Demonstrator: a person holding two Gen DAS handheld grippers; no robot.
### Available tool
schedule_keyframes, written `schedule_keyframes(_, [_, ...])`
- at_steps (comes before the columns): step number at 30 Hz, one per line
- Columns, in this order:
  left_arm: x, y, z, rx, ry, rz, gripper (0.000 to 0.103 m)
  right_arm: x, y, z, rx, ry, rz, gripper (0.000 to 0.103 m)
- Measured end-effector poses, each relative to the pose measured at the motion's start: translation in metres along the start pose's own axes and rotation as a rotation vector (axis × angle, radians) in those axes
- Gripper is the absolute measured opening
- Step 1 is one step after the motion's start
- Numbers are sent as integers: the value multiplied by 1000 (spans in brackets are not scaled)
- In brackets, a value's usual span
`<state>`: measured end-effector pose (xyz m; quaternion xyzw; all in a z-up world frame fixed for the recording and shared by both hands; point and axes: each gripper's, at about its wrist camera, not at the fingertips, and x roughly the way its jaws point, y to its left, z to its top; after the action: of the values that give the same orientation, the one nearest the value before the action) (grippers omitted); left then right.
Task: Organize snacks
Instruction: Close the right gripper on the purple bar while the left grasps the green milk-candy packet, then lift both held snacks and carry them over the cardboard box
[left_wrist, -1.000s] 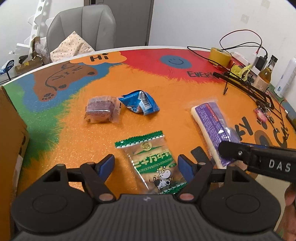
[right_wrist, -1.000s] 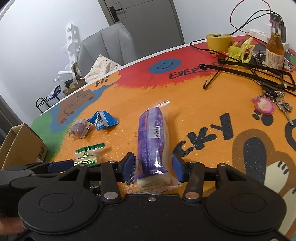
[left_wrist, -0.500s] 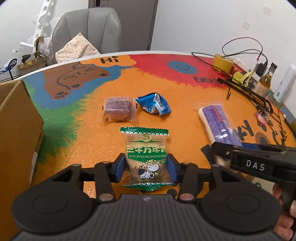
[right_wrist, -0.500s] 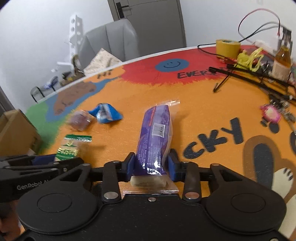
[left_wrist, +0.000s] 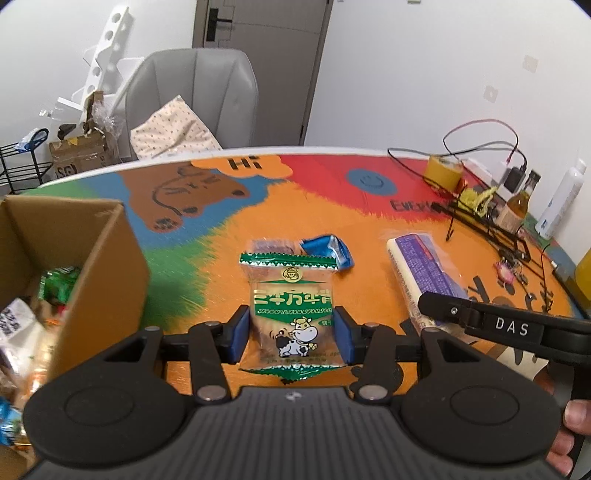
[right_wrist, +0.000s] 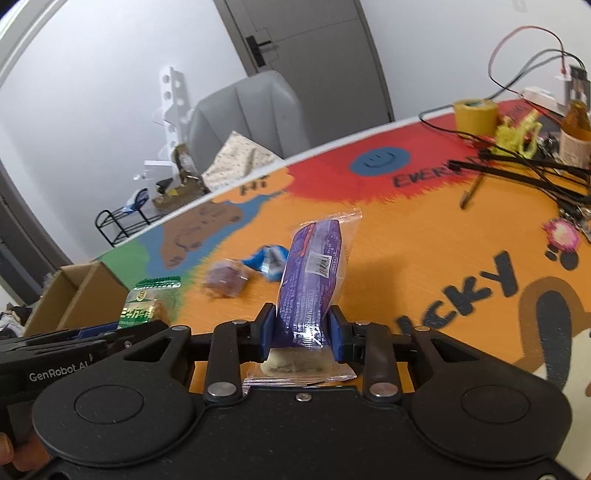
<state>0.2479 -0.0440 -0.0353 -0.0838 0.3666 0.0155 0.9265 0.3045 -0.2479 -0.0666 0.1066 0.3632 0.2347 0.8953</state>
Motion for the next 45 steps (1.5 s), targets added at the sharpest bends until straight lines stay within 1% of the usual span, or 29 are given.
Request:
schedule_keyframes(6, [-22, 13, 8, -7, -43, 18, 46, -7, 24, 9, -23, -41, 52, 28])
schedule_keyframes(12, [-45, 31, 12, -24, -79, 35, 46, -11, 52, 15, -56, -60, 101, 27])
schedule_keyframes(20, [-72, 69, 12, -80, -120, 69, 46, -13, 86, 17, -89, -83, 125, 27])
schedule_keyframes(31, [-94, 113, 5, -125, -128, 106, 47, -12, 130, 13, -142, -81, 155, 27])
schedule_keyframes(34, [-99, 125, 1, -136, -123, 105, 47, -11, 141, 12, -156, -80, 160, 27])
schedule_keyframes(38, [-104, 142, -2, -158, -118, 121, 47, -7, 157, 9, -178, -70, 170, 27])
schedule_keyframes(45, [-113, 166, -11, -205, -115, 145, 47, 0, 186, 5, -196, -39, 229, 27])
